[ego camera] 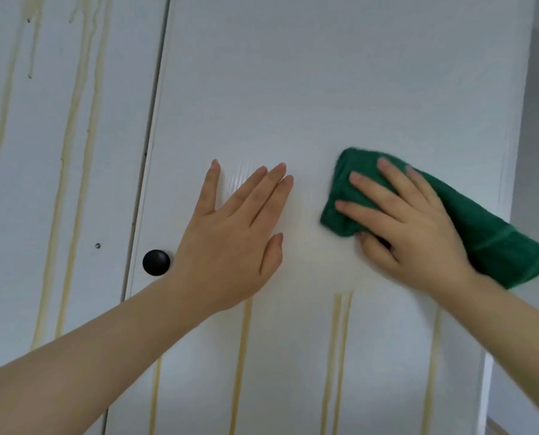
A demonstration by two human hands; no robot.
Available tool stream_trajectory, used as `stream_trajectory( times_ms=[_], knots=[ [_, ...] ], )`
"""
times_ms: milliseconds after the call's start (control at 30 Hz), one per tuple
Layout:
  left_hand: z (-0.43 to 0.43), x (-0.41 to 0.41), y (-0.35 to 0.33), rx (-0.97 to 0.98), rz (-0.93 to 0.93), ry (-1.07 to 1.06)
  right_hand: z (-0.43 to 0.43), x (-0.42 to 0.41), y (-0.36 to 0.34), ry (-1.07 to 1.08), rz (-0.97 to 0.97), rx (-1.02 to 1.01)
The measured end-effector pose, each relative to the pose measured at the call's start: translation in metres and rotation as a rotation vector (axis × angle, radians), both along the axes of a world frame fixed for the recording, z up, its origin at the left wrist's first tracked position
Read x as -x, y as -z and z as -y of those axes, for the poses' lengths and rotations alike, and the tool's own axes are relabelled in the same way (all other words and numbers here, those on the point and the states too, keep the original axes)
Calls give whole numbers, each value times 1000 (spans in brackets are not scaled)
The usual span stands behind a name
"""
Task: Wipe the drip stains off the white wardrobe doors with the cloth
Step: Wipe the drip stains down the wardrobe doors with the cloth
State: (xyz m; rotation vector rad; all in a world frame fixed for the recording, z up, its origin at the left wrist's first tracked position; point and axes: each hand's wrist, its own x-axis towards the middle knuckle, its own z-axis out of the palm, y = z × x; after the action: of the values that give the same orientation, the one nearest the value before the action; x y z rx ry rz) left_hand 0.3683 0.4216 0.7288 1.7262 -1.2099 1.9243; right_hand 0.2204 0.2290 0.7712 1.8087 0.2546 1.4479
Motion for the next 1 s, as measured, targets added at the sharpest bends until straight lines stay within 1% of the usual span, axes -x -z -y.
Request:
stream_trajectory(
  times_ms=[33, 67, 100, 167, 200, 233, 267, 300, 367, 400, 433, 467, 533, 567, 600, 633, 700, 733, 767, 800, 833, 900, 967, 1000],
  knots=[
    [3, 1, 2, 7, -6, 3, -4, -4, 9, -42, 64, -76],
    [5, 2, 4, 9, -5, 3, -6, -9, 22, -64, 70, -81],
    [8, 2, 6, 2, 0, 2, -5, -10, 36, -62, -2, -28],
    [11, 2, 9, -9, 13, -5, -1, -1, 44, -23, -254, 153],
    [13, 2, 9, -10, 16, -6, 5, 7, 37, 19, -320, 219],
    [14, 3, 10, -6, 15, -6, 13, 13, 26, 70, -319, 243],
    [15, 3, 10, -1, 13, -7, 19, 17, 16, 96, -258, 197],
    [16, 4, 10, 5, 12, -7, 21, 19, 8, 90, -146, 87],
    [20, 8, 11, 21, 2, -4, 15, 15, 12, -2, 106, -172],
    [23, 10, 13, 28, -2, -3, 10, 10, 23, -33, 176, -243],
    [25, 12, 15, 28, -4, -3, 8, 6, 36, -38, 175, -244],
    [28, 15, 17, 21, 0, 0, 9, 5, 51, -27, 111, -186],
    [33, 20, 20, -4, 24, 7, 16, 17, 63, 23, -95, -29],
    [35, 23, 21, -19, 35, 10, 23, 26, 59, 57, -152, 17],
    [38, 25, 21, -27, 40, 11, 31, 33, 50, 90, -150, 27],
    [40, 27, 21, -32, 36, 11, 39, 37, 40, 105, -95, -19],
    [44, 31, 20, -26, 19, 15, 43, 42, 20, 65, 106, -239],
    [46, 32, 20, -19, 7, 19, 40, 40, 19, 26, 199, -349],
    [48, 34, 21, -13, -2, 26, 36, 36, 27, -3, 262, -418],
    [50, 35, 23, -9, -8, 32, 32, 31, 41, -5, 279, -440],
    [52, 36, 24, -8, -10, 36, 31, 28, 60, 1, 257, -420],
    [54, 36, 28, -12, -8, 32, 30, 28, 93, 16, 155, -326],
    [56, 35, 29, -5, -14, 25, 34, 37, 93, 33, 80, -274],
    [56, 36, 29, 2, -15, 22, 37, 39, 83, 37, 83, -280]
  ],
)
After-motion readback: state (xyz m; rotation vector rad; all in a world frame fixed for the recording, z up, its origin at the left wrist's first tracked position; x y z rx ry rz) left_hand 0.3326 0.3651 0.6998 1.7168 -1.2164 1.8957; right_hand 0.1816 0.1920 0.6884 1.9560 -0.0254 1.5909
